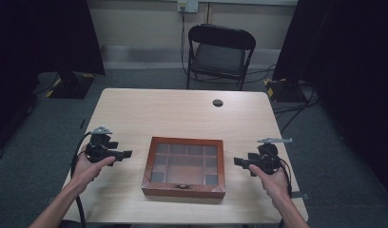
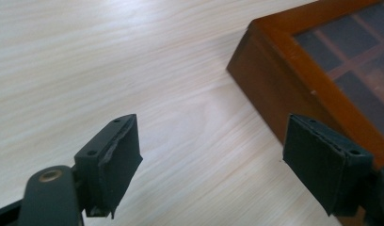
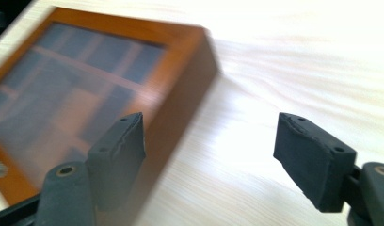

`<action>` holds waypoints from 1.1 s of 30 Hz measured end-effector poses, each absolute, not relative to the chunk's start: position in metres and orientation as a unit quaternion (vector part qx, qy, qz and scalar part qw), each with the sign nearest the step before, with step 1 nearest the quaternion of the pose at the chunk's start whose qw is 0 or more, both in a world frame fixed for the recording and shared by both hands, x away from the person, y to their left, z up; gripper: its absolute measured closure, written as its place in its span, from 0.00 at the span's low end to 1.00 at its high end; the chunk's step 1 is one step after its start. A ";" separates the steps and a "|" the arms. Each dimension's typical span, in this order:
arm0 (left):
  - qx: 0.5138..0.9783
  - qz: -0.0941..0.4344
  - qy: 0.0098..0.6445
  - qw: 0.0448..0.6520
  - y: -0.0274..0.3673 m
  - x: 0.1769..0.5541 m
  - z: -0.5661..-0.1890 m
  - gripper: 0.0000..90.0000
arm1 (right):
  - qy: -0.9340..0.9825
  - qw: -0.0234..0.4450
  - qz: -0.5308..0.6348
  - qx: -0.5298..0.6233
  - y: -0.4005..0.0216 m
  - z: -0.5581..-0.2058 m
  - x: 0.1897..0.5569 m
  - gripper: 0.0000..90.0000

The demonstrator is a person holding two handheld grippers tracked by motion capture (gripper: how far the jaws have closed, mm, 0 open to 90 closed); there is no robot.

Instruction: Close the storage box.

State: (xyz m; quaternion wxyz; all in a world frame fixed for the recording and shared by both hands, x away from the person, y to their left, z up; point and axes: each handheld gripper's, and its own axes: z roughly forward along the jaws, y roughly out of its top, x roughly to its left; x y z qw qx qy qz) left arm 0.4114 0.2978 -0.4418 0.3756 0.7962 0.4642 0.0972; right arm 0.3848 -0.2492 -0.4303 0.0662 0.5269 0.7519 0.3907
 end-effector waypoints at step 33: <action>0.789 0.197 0.476 0.336 0.285 0.412 -0.503 0.00 | 0.723 0.245 0.302 0.571 -0.253 -0.501 0.393 0.03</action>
